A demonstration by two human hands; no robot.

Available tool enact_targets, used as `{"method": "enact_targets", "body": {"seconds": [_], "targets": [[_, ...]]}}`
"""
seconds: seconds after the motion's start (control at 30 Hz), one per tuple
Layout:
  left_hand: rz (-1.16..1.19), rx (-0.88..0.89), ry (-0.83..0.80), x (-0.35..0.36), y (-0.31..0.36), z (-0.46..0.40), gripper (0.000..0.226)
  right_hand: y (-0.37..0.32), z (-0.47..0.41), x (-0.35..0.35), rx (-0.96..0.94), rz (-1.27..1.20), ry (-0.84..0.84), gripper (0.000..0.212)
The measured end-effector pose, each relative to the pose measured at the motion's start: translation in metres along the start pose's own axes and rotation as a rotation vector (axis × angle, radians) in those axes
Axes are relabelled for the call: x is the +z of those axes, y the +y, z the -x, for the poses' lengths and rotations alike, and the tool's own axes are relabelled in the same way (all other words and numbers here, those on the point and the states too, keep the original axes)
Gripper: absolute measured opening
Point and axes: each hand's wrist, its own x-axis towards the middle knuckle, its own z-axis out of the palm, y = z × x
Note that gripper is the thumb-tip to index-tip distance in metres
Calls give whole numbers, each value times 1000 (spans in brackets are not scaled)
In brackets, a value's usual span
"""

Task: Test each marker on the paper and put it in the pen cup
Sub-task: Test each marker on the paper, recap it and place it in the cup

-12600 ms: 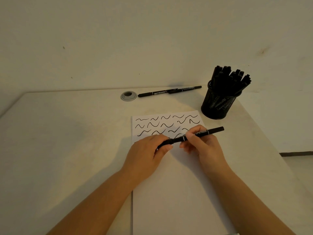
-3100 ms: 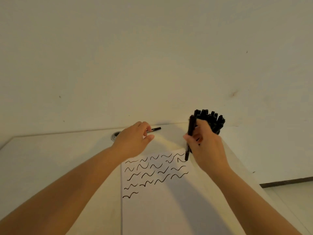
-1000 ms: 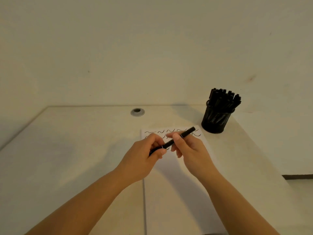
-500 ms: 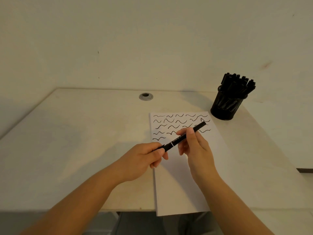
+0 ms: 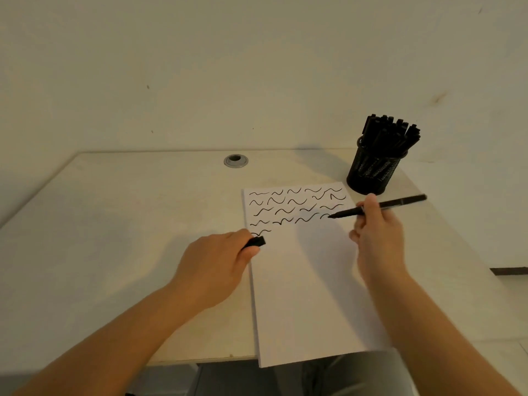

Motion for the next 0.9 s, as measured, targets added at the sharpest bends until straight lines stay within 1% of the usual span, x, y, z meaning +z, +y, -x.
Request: {"method": "enact_targets", "body": {"seconds": [0.07,0.17,0.33,0.4,0.53,0.6,0.7,0.77,0.9], "targets": [[103,-23,-37,0,-17,-6,20,-1,-9,-11,-83,130,-54,20],[195,-80,-19,7,-27,-26,20,4,-11,-1,-152,243,-173,12],[200,-103,21,27,-25,-59,25,14,-10,31,-162,330,-492,11],[210,-100,47,33,-25,-61,23,24,-11,31,-169,337,-504,12],[260,-84,58,38,-31,-56,25,32,-15,22,-188,342,-440,13],[279,-77,53,38,-32,-56,26,31,-14,23,-205,343,-479,16],[308,-86,44,37,-32,-57,29,32,-9,26,-246,382,-595,19],[314,-95,37,36,-31,-57,30,33,-7,26,-239,395,-623,21],[343,-105,33,34,-30,-57,28,32,-9,23,-277,452,-545,20]]}}
